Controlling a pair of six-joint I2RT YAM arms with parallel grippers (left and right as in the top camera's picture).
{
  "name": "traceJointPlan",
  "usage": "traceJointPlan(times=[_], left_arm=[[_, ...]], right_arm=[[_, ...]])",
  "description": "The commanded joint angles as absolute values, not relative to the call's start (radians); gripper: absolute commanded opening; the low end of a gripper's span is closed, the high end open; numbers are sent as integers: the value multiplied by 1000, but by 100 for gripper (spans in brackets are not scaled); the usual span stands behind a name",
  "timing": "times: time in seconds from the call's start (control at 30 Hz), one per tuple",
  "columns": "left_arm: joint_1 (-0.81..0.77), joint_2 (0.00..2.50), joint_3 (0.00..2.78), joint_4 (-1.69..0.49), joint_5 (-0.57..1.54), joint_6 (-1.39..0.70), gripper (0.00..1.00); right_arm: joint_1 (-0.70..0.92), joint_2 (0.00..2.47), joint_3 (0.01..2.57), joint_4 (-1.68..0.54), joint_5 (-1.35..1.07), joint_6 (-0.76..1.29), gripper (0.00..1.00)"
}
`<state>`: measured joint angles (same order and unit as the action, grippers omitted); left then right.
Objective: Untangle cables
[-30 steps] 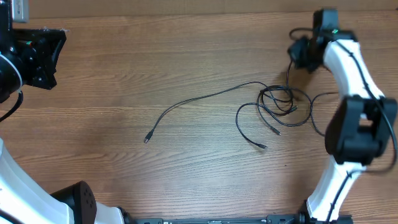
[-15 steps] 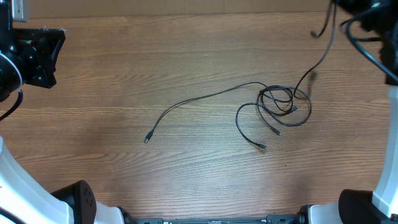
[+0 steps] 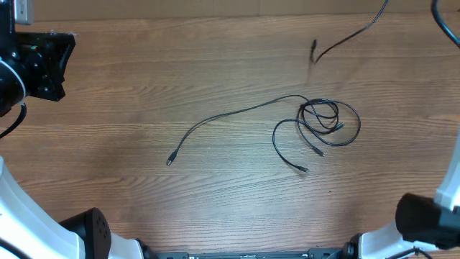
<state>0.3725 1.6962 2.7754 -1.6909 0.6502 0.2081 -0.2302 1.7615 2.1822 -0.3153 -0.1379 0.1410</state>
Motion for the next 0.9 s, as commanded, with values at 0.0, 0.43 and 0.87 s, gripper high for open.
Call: traceJointPlan(times=[0.0, 0.43, 0.87], left_arm=[[365, 1702, 2783, -1689, 647, 193, 5], [365, 1702, 2783, -1689, 647, 193, 6], [365, 1702, 2783, -1689, 647, 176, 4]], right_arm=[[-246, 1826, 2190, -242, -26, 42, 4], [-564, 2010, 2214, -141, -70, 60, 4], [-688, 2156, 2214, -232, -83, 71, 4]])
